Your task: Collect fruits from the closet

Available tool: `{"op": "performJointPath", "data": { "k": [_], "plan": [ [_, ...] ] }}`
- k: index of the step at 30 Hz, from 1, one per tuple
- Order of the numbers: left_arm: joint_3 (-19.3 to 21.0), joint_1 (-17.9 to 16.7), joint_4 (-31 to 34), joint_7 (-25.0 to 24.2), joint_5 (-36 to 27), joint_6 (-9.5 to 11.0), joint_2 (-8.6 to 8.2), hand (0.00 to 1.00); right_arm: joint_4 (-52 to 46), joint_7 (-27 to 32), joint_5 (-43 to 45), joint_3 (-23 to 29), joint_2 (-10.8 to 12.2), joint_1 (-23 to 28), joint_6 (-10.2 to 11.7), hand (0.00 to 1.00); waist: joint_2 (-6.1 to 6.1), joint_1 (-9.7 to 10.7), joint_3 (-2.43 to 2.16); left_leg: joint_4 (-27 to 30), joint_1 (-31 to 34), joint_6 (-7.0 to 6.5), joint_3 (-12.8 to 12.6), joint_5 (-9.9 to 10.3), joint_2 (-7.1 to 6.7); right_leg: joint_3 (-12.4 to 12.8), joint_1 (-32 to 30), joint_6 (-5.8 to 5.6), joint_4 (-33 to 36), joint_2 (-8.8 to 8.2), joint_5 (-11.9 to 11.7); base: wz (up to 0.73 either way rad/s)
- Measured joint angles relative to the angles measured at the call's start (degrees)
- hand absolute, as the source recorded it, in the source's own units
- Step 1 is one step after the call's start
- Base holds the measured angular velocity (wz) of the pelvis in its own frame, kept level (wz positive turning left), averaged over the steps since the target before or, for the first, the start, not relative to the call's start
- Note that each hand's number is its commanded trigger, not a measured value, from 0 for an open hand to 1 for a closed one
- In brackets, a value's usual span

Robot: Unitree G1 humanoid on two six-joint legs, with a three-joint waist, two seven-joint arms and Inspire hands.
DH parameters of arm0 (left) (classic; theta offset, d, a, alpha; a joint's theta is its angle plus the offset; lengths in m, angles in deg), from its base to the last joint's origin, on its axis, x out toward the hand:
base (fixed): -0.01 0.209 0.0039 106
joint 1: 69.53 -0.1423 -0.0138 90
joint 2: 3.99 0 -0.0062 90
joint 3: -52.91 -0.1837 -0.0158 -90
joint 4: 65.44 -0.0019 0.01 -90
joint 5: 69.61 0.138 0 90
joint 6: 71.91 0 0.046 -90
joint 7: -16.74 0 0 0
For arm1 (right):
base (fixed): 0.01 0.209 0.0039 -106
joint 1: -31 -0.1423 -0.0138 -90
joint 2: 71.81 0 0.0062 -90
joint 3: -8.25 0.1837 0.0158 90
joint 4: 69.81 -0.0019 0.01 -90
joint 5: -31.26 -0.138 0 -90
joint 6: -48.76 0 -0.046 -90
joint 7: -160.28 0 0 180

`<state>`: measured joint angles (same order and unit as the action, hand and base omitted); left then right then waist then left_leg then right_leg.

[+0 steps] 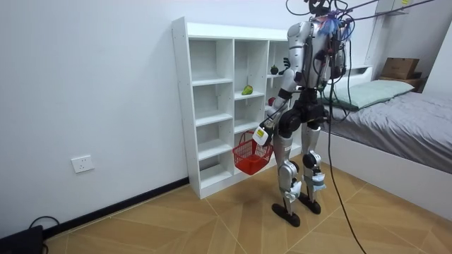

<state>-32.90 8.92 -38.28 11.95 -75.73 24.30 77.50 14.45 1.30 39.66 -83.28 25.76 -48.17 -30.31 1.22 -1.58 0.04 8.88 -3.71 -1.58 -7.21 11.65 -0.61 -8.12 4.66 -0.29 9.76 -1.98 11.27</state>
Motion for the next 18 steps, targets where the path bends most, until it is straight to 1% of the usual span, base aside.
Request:
{"op": "performJointPath", "data": {
  "k": [2,7,10,12,18],
  "plan": [
    [0.08,0.12,0.02,-0.01,0.08,-0.06,0.06,1.00,0.02,-0.29,-1.77,0.13,-1.41,-1.54,-0.63,0.00,0.24,-0.16,-0.03,0.03,0.02,0.00,0.02,0.00,-0.01,-0.04,0.01,0.00,0.02,-0.03,0.00,0.00],
    [0.16,0.82,0.04,-0.10,2.12,-0.58,0.27,1.00,0.98,-2.46,-2.37,0.62,-2.70,-5.66,-0.66,0.00,0.54,-0.17,0.09,0.32,0.03,0.00,0.01,0.00,0.00,-0.06,0.19,0.00,0.02,-0.03,0.00,0.00],
    [0.11,1.05,0.11,0.11,2.25,-0.59,0.30,1.00,3.31,-2.66,-2.39,0.69,-2.96,-8.11,-0.66,0.00,0.90,-0.23,0.18,0.37,0.01,0.00,0.04,0.00,0.00,-0.05,0.21,0.00,0.02,-0.03,-0.01,0.00],
    [0.10,1.05,0.31,0.26,2.25,-0.59,0.31,1.00,4.04,-2.66,-2.55,0.69,-2.96,-8.82,-0.66,0.00,1.02,-0.29,0.30,0.41,0.05,0.00,0.06,0.00,0.00,-0.04,0.17,0.00,0.01,-0.02,-0.01,0.00],
    [0.05,1.03,0.83,0.59,2.23,-0.94,0.15,1.00,8.89,-2.78,-6.43,0.95,-3.26,-12.67,-1.13,0.00,1.06,-0.39,0.30,0.50,0.04,0.00,0.64,0.00,-0.04,-0.45,0.09,-0.01,-0.04,-0.09,-0.02,0.02]
  ]
}}
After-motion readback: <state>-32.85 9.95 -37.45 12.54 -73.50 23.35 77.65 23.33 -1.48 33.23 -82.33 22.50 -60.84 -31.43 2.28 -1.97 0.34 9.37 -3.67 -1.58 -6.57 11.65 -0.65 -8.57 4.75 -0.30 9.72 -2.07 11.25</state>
